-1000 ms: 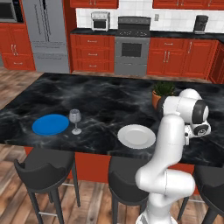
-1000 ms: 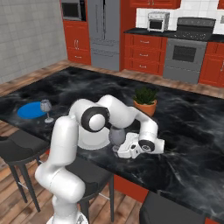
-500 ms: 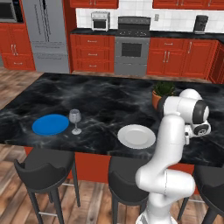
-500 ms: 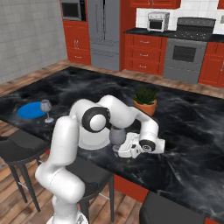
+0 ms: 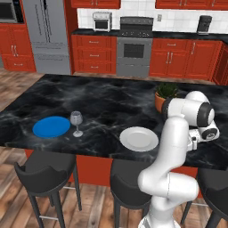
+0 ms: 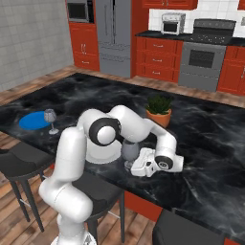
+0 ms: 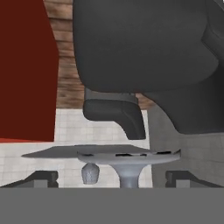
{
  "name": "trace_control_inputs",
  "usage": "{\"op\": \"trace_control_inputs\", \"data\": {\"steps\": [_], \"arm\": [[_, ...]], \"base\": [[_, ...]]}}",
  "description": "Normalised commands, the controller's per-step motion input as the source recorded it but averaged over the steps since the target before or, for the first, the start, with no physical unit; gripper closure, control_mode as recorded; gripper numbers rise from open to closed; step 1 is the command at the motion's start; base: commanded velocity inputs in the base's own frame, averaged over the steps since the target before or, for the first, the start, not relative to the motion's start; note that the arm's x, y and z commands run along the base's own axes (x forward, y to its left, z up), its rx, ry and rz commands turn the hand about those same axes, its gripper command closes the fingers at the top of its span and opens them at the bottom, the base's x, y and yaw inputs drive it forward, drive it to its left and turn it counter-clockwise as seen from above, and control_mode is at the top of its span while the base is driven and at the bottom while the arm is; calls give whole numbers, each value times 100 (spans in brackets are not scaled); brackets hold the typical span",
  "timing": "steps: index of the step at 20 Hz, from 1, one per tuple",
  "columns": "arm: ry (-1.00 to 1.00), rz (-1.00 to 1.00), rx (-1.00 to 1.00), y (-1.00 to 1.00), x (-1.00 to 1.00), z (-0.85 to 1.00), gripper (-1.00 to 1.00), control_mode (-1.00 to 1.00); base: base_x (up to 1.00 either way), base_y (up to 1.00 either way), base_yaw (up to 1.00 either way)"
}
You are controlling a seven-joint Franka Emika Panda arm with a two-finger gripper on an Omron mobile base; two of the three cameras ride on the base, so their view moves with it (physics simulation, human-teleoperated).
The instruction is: Retrieve the wine glasses from the counter and place one next to each plate.
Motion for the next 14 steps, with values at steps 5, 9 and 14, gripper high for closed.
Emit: {"op": "trace_control_inputs", "data": {"steps": [5, 9, 14], "arm": [[0, 0, 0, 7, 0, 0, -100, -100], [0, -3, 0, 0, 0, 0, -100, -100], [0, -5, 0, 23, 10, 0, -100, -100]], "base": [[0, 0, 0], [0, 0, 0], [0, 0, 0]]}}
